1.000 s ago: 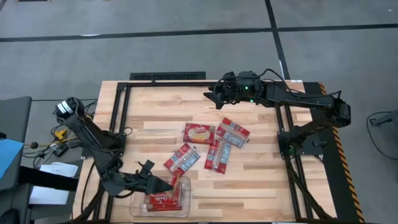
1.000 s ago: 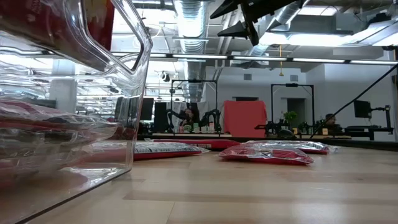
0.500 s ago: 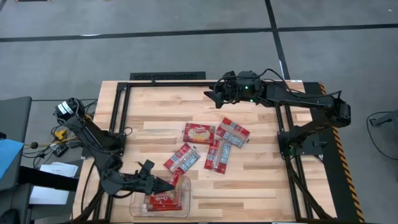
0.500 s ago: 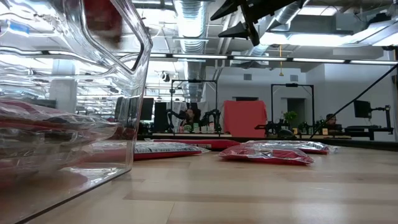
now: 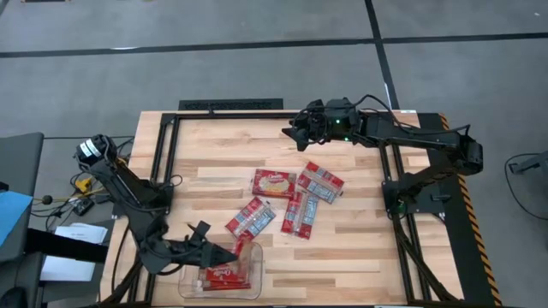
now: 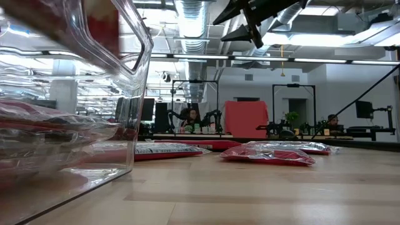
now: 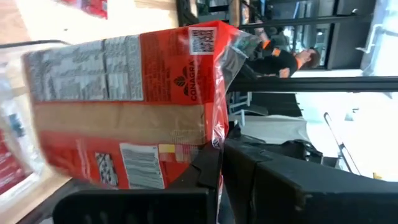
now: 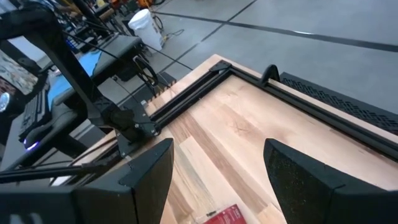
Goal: Sort popcorn bags into baskets
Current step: Put the red popcorn bag into the transparent bin
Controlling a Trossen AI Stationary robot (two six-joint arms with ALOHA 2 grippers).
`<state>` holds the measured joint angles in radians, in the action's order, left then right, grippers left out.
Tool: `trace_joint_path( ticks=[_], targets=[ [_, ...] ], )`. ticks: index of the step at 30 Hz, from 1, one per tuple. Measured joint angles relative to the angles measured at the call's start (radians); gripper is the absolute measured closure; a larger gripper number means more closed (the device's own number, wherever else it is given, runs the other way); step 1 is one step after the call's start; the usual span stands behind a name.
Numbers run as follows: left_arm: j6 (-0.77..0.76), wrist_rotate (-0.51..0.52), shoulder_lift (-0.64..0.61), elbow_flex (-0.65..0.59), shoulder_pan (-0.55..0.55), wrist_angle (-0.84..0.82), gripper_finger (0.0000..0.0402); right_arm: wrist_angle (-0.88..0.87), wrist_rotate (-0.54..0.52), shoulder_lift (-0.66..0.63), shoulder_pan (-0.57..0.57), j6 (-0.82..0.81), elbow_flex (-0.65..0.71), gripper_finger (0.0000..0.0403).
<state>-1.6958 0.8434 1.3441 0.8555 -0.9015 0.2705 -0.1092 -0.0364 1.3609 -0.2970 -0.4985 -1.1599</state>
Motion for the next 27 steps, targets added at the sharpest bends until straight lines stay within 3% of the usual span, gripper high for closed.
trace_joint_path(
  ticks=[9, 27],
  targets=[
    [-0.118, -0.001, 0.0, 0.0, -0.005, -0.133, 0.0401, -0.002, -0.016, 0.0, 0.0, 0.005, 0.0, 0.0128],
    [-0.208, -0.01, 0.055, -0.007, -0.018, -0.157, 0.0401, -0.003, -0.042, 0.0, 0.0, 0.01, 0.0, 0.0128]
  ],
)
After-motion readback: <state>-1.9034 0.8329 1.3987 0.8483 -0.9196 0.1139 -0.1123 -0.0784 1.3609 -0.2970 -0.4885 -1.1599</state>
